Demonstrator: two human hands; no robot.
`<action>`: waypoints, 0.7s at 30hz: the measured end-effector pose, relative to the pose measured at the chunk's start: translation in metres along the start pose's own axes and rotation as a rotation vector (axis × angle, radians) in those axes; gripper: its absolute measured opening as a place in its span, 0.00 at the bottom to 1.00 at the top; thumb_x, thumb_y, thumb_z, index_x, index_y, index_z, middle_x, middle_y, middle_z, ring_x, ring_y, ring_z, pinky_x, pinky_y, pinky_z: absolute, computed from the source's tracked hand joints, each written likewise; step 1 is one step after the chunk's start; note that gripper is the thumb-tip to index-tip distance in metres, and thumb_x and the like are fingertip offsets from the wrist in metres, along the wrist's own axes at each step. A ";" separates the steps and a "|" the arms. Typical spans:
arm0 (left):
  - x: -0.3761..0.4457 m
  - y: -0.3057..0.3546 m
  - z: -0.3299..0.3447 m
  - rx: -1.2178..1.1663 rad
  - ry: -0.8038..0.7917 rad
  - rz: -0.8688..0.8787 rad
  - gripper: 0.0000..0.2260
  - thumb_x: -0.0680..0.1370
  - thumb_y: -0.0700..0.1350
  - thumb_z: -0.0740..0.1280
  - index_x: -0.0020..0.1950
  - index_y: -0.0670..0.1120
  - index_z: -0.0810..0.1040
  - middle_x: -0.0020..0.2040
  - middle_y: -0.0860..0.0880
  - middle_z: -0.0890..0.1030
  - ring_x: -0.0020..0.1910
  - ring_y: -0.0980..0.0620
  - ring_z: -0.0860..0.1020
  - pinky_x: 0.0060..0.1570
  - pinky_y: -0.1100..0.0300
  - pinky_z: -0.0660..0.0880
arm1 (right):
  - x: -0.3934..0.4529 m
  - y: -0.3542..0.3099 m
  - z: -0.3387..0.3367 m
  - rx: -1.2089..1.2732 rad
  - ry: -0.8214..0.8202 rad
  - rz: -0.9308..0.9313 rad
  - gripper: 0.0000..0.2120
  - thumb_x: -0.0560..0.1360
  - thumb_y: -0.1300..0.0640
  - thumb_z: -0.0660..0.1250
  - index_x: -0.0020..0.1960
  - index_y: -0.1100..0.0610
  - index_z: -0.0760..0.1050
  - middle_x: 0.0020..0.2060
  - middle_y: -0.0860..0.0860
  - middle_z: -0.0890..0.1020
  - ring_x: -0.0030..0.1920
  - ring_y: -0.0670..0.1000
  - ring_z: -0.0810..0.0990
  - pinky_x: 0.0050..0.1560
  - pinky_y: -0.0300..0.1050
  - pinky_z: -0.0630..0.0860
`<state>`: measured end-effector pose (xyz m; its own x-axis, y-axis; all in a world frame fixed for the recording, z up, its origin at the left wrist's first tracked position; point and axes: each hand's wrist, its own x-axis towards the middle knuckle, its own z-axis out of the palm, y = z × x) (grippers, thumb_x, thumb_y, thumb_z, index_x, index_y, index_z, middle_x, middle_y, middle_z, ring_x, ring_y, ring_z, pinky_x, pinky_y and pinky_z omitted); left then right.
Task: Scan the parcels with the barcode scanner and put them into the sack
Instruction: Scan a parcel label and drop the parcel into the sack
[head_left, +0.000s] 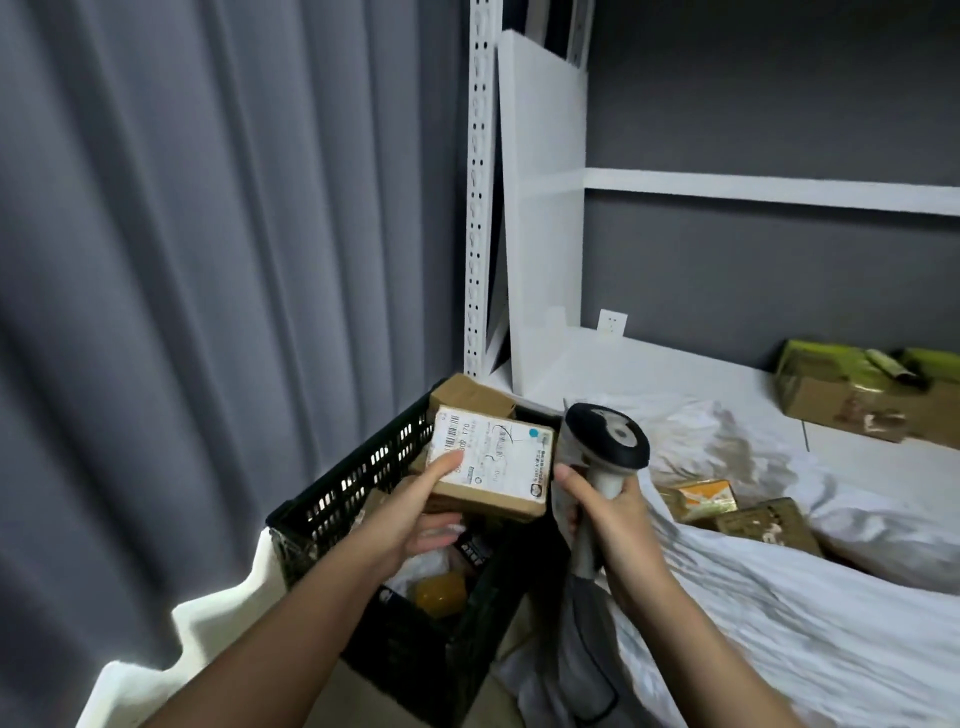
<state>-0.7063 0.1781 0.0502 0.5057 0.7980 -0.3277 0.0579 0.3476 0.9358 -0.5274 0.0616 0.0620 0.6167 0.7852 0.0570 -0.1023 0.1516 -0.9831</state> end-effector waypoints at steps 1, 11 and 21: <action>-0.003 0.001 0.005 -0.023 -0.021 0.029 0.27 0.71 0.61 0.69 0.65 0.49 0.73 0.57 0.47 0.81 0.55 0.45 0.81 0.55 0.49 0.79 | -0.001 0.000 0.000 0.025 0.003 0.002 0.18 0.70 0.57 0.77 0.55 0.58 0.75 0.40 0.55 0.83 0.37 0.51 0.79 0.34 0.42 0.76; -0.007 0.010 0.008 -0.071 -0.147 0.176 0.34 0.67 0.59 0.75 0.69 0.51 0.68 0.58 0.48 0.82 0.58 0.45 0.80 0.59 0.44 0.76 | 0.001 0.007 -0.002 0.206 -0.128 -0.016 0.37 0.58 0.40 0.81 0.55 0.65 0.77 0.35 0.56 0.78 0.33 0.51 0.73 0.29 0.41 0.70; -0.009 0.001 0.031 -0.042 -0.213 0.079 0.29 0.69 0.43 0.76 0.65 0.53 0.66 0.61 0.46 0.80 0.56 0.44 0.82 0.60 0.47 0.76 | -0.004 -0.001 0.007 0.220 -0.070 0.041 0.17 0.74 0.53 0.73 0.60 0.52 0.72 0.43 0.53 0.82 0.32 0.48 0.75 0.32 0.42 0.71</action>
<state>-0.6840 0.1562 0.0585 0.6776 0.7033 -0.2148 -0.0230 0.3122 0.9497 -0.5355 0.0622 0.0636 0.5538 0.8319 0.0370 -0.2986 0.2399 -0.9237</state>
